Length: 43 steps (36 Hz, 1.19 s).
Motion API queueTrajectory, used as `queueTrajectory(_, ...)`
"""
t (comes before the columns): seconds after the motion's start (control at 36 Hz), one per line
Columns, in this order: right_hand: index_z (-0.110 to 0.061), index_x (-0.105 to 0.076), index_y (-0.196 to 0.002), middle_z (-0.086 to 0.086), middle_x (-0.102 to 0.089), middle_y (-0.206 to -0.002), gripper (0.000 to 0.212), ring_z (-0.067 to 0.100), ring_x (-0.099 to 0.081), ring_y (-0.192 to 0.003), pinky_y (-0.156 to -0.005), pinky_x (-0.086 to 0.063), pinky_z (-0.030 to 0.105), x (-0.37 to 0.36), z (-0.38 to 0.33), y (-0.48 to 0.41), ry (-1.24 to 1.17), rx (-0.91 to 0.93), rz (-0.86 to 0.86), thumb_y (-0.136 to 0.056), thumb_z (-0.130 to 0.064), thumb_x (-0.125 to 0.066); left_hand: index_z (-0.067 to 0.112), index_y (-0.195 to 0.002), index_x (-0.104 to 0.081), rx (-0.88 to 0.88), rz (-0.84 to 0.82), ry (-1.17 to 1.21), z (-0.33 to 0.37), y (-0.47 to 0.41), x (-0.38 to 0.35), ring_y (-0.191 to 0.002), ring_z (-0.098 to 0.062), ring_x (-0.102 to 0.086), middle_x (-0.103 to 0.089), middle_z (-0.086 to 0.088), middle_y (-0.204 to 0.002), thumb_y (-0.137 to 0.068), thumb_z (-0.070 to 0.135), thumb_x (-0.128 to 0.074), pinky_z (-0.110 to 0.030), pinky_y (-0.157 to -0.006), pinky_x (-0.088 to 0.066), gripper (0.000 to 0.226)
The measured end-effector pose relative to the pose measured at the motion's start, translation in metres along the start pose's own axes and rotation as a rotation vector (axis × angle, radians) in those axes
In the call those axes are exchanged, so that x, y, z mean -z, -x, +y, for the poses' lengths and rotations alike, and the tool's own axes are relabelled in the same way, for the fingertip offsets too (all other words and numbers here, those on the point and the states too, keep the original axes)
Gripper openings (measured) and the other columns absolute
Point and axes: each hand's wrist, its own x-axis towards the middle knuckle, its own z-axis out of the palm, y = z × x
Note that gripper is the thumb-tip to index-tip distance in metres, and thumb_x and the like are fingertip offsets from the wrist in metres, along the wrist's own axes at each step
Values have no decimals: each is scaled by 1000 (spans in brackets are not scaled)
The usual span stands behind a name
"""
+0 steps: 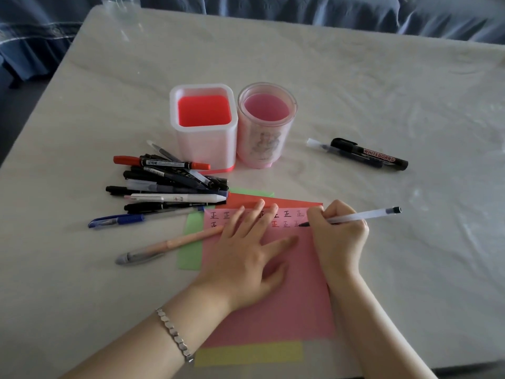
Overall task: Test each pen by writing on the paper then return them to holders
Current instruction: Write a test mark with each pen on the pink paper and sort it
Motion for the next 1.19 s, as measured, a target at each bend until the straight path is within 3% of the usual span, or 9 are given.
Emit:
queueTrajectory(0.69,-17,-24,-49,-4,-28,-42,43,9,-20,-45,-42,-18,18,-1,0,2,-16,19,13,-68,5,-55,34,-119,-61,-24,26,-1,-1,0,0,-136,-33,-30,-42,-14,-143,-83,44,-44,-45,-110,-14,41)
queueTrajectory(0.83,-13,-29,-48,-7,-28,-41,42,7,-24,-45,-44,-24,19,4,-4,-1,-81,-71,40,-75,1,-58,35,-118,-61,-20,35,-6,-1,0,0,-135,-33,-31,-43,-13,-143,-82,44,-44,-44,-110,-14,41)
queueTrajectory(0.92,-10,-41,-55,7,-45,-46,35,15,-38,-46,-48,-34,25,10,-8,0,-196,-131,43,-82,-13,-63,33,-116,-63,-23,41,5,-1,0,-1,-134,-33,-34,-44,-15,-141,-81,43,-44,-44,-110,-14,41)
queueTrajectory(1.03,-19,-54,-69,-3,-57,-44,20,9,-47,-40,-45,-40,20,27,-16,1,-254,-122,-67,-85,-23,-64,21,-109,-66,-45,174,130,-1,1,-1,-131,-26,-38,-52,-14,-134,-84,33,-47,-42,-107,-24,34)
queueTrajectory(1.11,-19,-62,-68,2,-61,-52,19,15,-54,-49,-54,-46,30,39,-21,3,-194,-66,-172,-86,-15,-63,10,-104,-67,-88,352,192,-1,3,5,-116,-21,-50,-63,-10,-118,-86,18,-48,-38,-98,-37,28)
queueTrajectory(1.17,-26,-64,-75,-7,-62,-56,21,14,-58,-55,-60,-48,29,44,-27,5,-31,15,-225,-87,-8,-62,6,-101,-68,-56,434,226,2,4,13,-102,-17,-55,-67,-6,-103,-87,15,-47,-31,-92,-40,26)
queueTrajectory(1.19,-29,-64,-85,-13,-63,-63,21,11,-61,-59,-62,-48,20,45,-32,7,83,77,-265,-87,-8,-61,8,-102,-67,-14,437,289,6,5,20,-98,-14,-56,-68,-3,-99,-89,19,-47,-26,-90,-40,27)
